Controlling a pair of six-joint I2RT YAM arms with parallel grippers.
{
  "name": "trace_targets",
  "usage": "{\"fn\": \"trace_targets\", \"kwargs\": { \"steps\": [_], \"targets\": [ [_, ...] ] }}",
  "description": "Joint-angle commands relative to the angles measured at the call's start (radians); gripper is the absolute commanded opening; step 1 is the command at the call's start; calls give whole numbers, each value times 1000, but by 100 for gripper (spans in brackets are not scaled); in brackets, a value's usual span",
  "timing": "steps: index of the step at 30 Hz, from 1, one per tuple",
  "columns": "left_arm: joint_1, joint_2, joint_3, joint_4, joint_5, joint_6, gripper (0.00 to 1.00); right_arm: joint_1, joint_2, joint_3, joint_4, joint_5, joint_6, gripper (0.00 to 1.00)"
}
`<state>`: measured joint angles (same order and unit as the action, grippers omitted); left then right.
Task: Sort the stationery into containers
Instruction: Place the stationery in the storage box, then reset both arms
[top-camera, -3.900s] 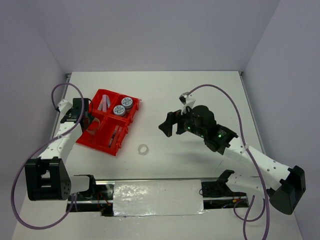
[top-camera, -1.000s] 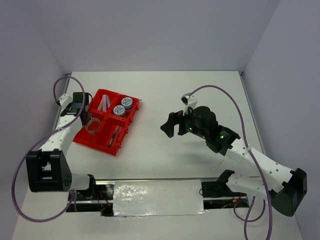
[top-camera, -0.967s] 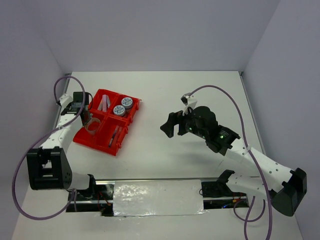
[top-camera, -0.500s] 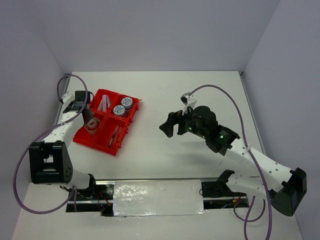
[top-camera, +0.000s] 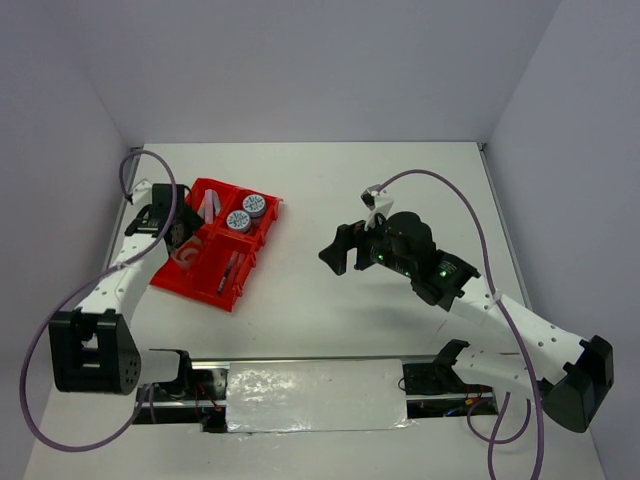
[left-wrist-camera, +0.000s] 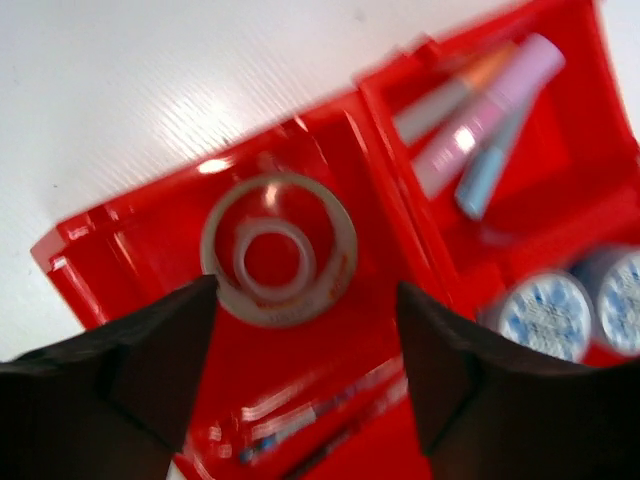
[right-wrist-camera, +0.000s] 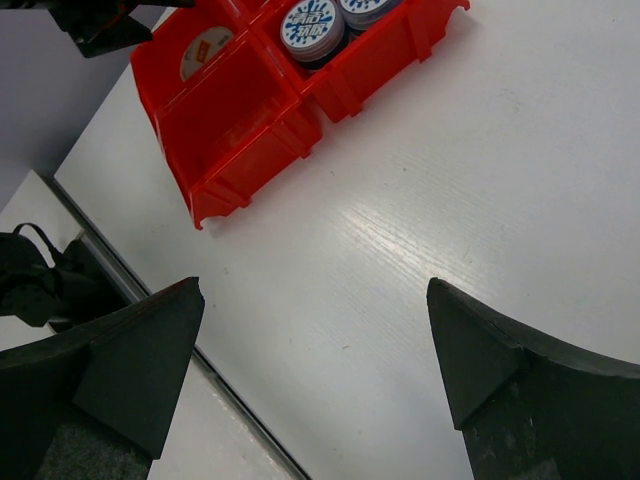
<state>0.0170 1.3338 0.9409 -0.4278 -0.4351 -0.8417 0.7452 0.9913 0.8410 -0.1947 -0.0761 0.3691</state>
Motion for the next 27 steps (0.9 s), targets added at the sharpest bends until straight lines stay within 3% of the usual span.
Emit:
{"fn": "trace_targets", "kwargs": {
  "steps": [1,2,3,10,15,19,27],
  "targets": [
    [-74,-119,77,-83,-2,30,86,0,-37,17,20,13,-1,100],
    [-104,-139,91,-100,-8,39,96,-1,-52,18,9,27,1,100],
    [-121,-157,104,-115,-11,67,99,-1,-83,24,-17,42,-2,100],
    [-241,-284,242,-265,67,291,99,0,-220,145,-326,418,-33,100],
    [-249,-467,120,-266,23,369,99,0,-327,263,-541,625,-33,100],
    [-249,-704,-29,-214,33,362,99,0,-414,316,-646,670,-51,100],
    [-250,-854,-70,-186,6,356,99,0,-528,264,-698,673,-51,100]
  ]
}}
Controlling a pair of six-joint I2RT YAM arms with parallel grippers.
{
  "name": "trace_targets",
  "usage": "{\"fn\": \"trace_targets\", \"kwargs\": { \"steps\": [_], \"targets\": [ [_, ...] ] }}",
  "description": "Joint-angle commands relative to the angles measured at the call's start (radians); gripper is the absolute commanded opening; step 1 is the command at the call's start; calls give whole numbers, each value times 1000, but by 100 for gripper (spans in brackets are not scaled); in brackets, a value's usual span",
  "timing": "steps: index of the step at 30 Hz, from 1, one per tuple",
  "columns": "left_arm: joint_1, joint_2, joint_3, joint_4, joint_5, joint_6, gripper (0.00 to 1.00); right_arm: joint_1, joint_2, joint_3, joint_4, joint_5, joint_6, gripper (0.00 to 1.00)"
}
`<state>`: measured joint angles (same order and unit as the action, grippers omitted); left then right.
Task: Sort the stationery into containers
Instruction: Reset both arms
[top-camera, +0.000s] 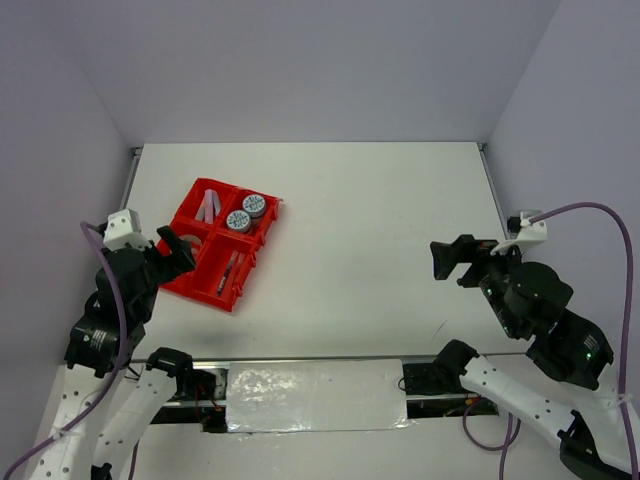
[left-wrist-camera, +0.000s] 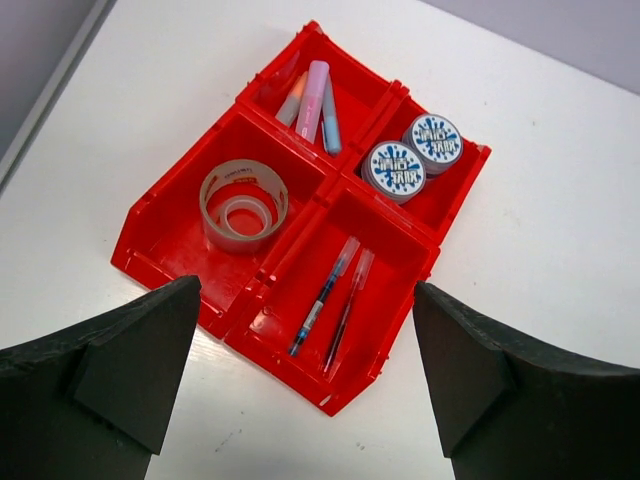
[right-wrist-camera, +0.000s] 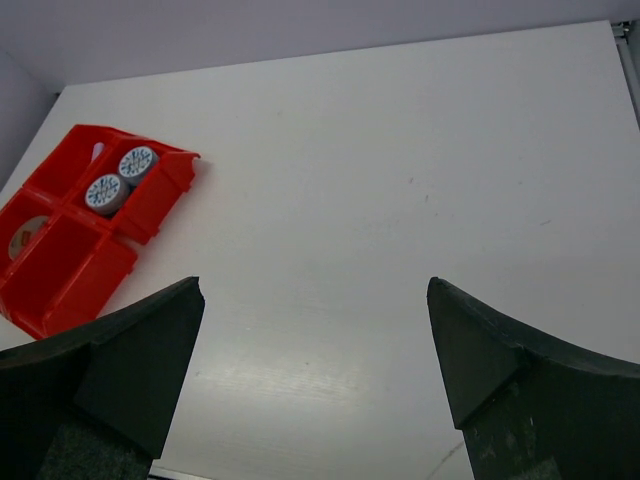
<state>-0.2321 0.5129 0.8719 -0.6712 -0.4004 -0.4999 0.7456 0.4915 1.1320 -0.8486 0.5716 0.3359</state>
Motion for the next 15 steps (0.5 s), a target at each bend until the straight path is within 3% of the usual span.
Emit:
{"fn": "trace_targets", "kwargs": {
  "steps": [1,15],
  "targets": [
    [0,-42,-1,58,-37,12,99,0,-40,-37,-43,13,-18,100],
    [5,-293,15,-30,-91,12,99,0,-126,-5,-107,-30,12,100]
  ]
}}
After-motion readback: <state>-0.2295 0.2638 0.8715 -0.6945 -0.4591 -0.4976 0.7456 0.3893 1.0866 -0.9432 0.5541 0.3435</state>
